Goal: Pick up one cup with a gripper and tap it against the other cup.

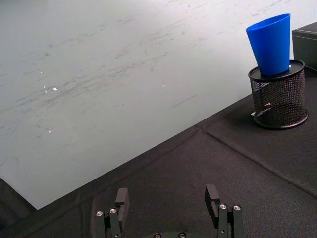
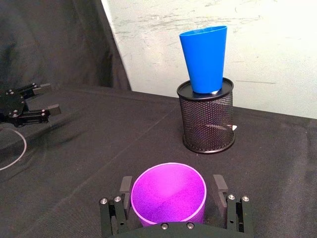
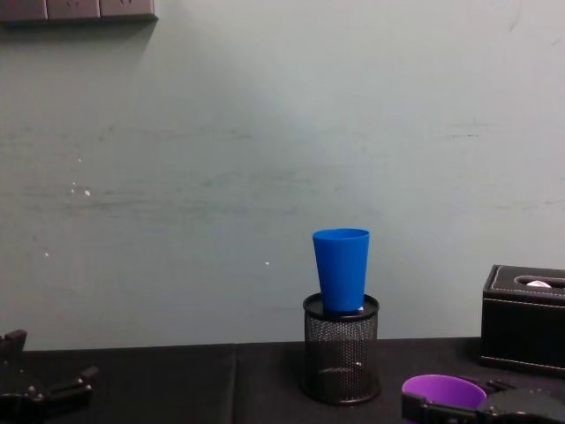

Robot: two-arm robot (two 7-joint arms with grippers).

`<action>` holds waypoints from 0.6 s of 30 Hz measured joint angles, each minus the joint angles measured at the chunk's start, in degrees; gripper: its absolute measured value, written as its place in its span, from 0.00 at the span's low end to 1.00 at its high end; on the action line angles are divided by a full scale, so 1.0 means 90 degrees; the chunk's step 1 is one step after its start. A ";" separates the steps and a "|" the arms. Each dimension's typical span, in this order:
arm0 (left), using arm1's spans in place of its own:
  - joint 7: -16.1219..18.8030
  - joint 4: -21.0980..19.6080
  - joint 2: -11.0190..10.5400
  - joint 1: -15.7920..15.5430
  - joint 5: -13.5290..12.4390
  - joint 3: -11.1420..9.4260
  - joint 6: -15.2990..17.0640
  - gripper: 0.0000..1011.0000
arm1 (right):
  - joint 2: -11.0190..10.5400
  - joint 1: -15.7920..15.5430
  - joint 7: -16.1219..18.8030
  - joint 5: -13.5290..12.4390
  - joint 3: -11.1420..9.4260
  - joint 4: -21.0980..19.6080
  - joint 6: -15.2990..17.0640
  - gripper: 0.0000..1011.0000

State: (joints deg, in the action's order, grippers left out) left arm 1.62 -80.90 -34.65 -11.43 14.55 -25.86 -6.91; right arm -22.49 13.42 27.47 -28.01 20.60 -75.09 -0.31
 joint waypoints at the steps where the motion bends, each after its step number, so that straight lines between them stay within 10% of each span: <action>1: 0.0000 0.0000 0.0000 0.0000 0.0000 0.0000 0.0000 1.00 | 0.0000 0.0000 0.0000 0.0000 0.0000 0.0000 0.0000 0.99; 18: 0.0000 0.0000 0.0000 0.0000 0.0000 0.0000 0.0000 1.00 | -0.0021 -0.0036 0.0023 -0.0001 -0.0008 -0.0145 -0.0107 0.99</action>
State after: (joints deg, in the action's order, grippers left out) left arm 1.62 -80.90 -34.64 -11.43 14.55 -25.86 -6.91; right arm -22.68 13.10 27.68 -28.02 20.53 -76.39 -1.27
